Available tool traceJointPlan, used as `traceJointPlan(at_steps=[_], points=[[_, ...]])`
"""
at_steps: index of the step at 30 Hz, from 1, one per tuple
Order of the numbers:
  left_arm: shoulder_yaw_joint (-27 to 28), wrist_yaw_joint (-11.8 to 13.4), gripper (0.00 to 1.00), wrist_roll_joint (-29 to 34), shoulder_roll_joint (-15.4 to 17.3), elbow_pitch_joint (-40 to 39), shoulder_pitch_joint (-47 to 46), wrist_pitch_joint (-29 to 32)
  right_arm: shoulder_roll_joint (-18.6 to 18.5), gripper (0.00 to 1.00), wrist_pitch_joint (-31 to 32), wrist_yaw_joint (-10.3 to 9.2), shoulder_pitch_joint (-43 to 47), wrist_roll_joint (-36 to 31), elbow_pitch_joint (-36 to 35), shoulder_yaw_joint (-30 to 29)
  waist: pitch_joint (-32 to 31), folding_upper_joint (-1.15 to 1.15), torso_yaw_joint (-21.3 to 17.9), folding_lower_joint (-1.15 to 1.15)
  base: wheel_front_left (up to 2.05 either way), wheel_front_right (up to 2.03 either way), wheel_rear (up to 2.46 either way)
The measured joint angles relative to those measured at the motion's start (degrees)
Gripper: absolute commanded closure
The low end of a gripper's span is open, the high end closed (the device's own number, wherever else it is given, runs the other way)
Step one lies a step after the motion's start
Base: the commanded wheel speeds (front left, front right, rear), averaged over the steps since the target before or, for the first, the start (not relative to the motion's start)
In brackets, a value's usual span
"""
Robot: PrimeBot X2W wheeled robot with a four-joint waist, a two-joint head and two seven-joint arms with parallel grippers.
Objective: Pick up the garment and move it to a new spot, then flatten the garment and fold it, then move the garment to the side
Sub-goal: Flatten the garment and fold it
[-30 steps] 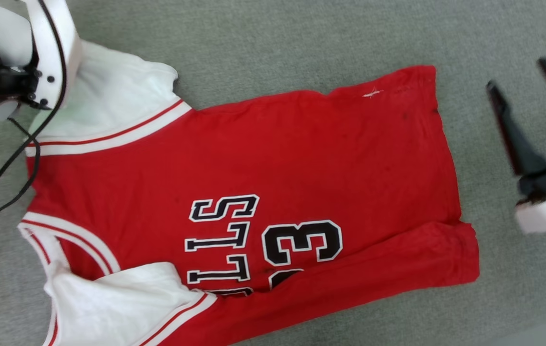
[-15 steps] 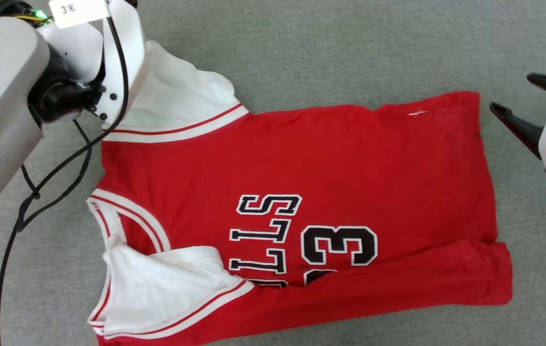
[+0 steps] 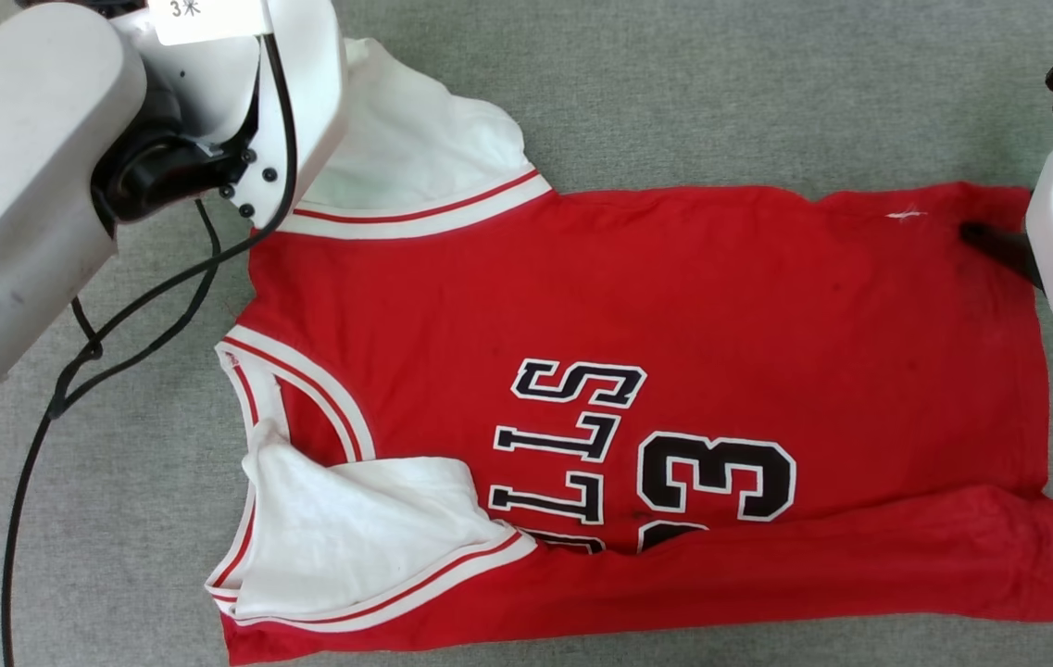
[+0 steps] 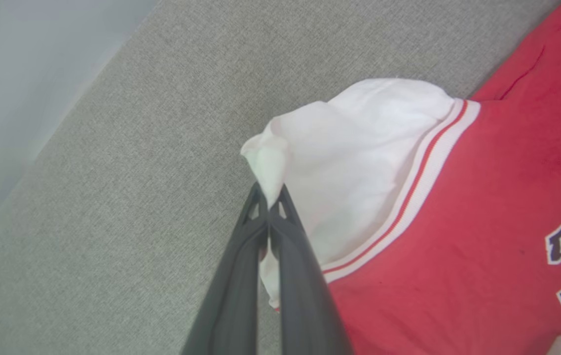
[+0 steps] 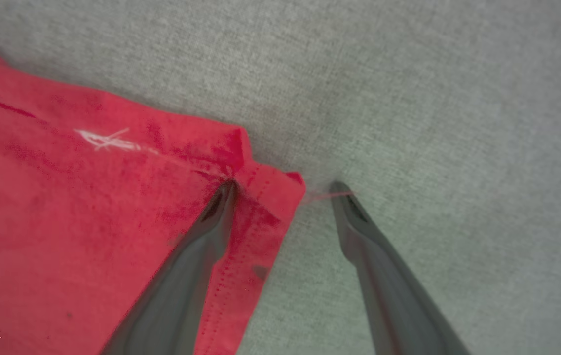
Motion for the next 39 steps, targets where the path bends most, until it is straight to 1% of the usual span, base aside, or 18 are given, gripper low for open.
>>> traceJointPlan(at_steps=[2,6,7,8,15,19,23,29,34,35,39], points=[[-0.3,0.0,1.00,0.0,0.0,-0.5,-0.6,-0.6,0.3,0.00,-0.2,-0.01,0.0,0.2,1.3,1.0,0.6,0.00,0.5,0.00,0.00,0.00,0.00],[-1.0,0.0,1.00,-0.2,0.0,-0.8,-0.8,-1.5,-0.3,0.00,-0.4,-0.18,-0.1,1.6,1.7,2.7,1.3,0.00,0.8,-0.01,0.00,0.00,0.00],[-1.3,0.0,1.00,-0.4,0.1,-0.9,-0.8,-1.7,-0.4,0.59,-0.8,-0.18,-0.1,1.7,1.8,2.9,1.3,0.00,0.8,-0.01,0.00,0.00,0.00],[-1.4,0.0,1.00,-0.5,0.2,-0.9,-0.8,-2.1,-0.4,1.00,-1.4,-0.16,-0.1,1.8,1.8,3.2,1.2,0.00,0.7,-0.01,0.00,0.00,0.00],[-2.1,0.0,1.00,-1.7,0.6,-0.4,-0.4,-5.6,0.1,1.00,-6.6,0.01,-0.1,2.7,3.3,4.2,-1.5,0.00,0.5,0.00,0.00,0.00,0.00],[-2.4,0.0,1.00,-2.6,1.4,-1.5,2.0,-7.9,-1.2,1.00,-10.2,0.00,1.6,3.5,3.0,4.6,-4.6,0.00,0.7,0.00,0.00,0.00,0.00],[-2.7,0.0,1.00,-3.2,3.8,-3.9,5.3,-9.8,-2.8,1.00,-14.3,0.00,5.1,4.7,1.1,5.5,-8.2,0.00,1.1,0.00,0.00,0.00,0.00],[-3.2,0.1,1.00,-3.8,7.6,-8.1,13.5,-11.9,-5.2,1.00,-19.8,0.00,12.0,6.2,-0.9,6.0,-13.4,0.00,1.8,-0.01,0.00,0.00,0.00],[-3.4,1.7,1.00,-4.4,10.0,-12.2,20.9,-13.5,-7.0,1.00,-23.3,0.00,17.7,6.8,-2.9,5.9,-17.1,0.00,2.4,-0.02,0.00,0.00,0.00],[-3.5,2.9,1.00,-5.1,11.3,-14.5,25.4,-14.5,-7.9,1.00,-25.0,0.00,21.3,7.4,-4.2,5.4,-18.8,0.00,2.7,-0.02,0.00,0.00,0.00],[-3.5,4.5,1.00,-5.4,13.3,-16.7,31.5,-15.3,-9.1,1.00,-26.9,0.00,26.4,7.6,-6.0,4.5,-20.5,0.00,3.0,-0.02,0.00,0.00,0.00]])
